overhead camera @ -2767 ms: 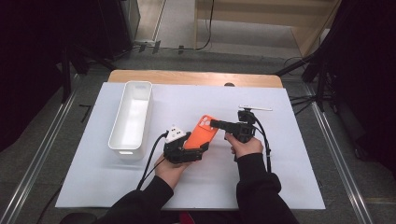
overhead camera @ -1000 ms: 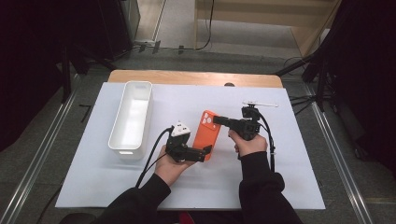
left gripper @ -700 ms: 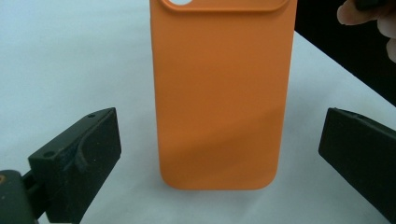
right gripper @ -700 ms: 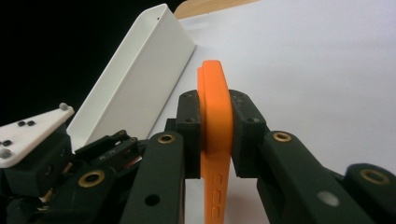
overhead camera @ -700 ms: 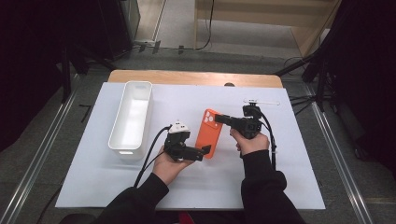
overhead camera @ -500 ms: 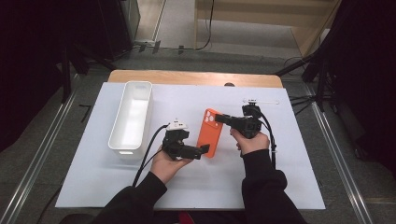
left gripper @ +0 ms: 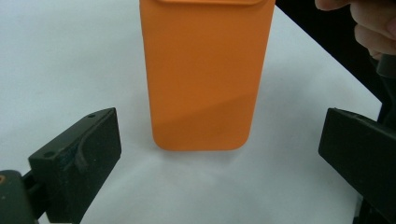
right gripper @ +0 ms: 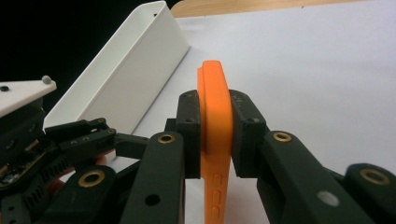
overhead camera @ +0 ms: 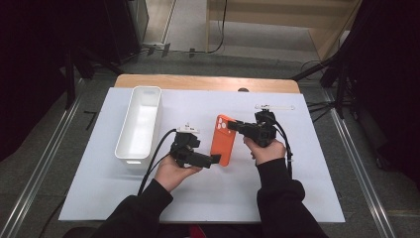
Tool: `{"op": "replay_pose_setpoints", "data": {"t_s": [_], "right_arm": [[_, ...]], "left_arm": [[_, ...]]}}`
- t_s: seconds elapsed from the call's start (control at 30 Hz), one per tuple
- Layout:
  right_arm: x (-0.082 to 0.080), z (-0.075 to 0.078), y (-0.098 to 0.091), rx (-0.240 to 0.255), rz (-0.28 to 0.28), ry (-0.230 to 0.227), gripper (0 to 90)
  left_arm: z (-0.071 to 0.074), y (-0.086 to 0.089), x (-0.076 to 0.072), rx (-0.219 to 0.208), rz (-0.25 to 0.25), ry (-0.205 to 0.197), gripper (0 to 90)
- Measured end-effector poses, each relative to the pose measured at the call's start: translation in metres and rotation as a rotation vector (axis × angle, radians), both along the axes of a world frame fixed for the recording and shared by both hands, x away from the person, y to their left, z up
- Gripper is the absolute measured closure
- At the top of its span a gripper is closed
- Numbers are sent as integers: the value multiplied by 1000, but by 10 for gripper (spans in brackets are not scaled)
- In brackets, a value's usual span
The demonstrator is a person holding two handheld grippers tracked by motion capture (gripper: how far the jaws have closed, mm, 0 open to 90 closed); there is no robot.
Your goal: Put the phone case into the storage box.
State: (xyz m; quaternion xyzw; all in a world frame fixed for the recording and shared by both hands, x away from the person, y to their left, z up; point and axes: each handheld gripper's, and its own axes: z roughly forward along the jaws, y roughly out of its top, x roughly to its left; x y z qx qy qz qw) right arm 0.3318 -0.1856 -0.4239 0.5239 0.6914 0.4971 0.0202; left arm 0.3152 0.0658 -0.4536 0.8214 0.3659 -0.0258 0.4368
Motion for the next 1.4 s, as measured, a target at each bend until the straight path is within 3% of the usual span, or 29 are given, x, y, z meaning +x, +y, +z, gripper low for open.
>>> {"op": "replay_pose_setpoints", "data": {"t_s": [0.33,0.43,0.6,0.87,1.07,1.27,1.4], "right_arm": [[-10,4,9,-51,10,-68,746],[-13,4,12,-64,13,-88,746],[-22,6,18,-85,14,-136,746],[-30,7,24,-94,16,-167,746],[-35,6,29,-61,14,-179,746],[-39,7,33,-60,5,-205,746],[-40,6,36,-61,1,-210,746]], "left_arm": [[6,7,5,1,-16,-20,25],[7,8,7,8,-2,-27,127],[11,12,9,8,-12,-35,127],[17,15,11,8,-8,-65,126],[18,16,10,8,-5,-84,123],[20,15,9,20,-3,-111,23],[21,14,9,21,-11,-118,21]]}}
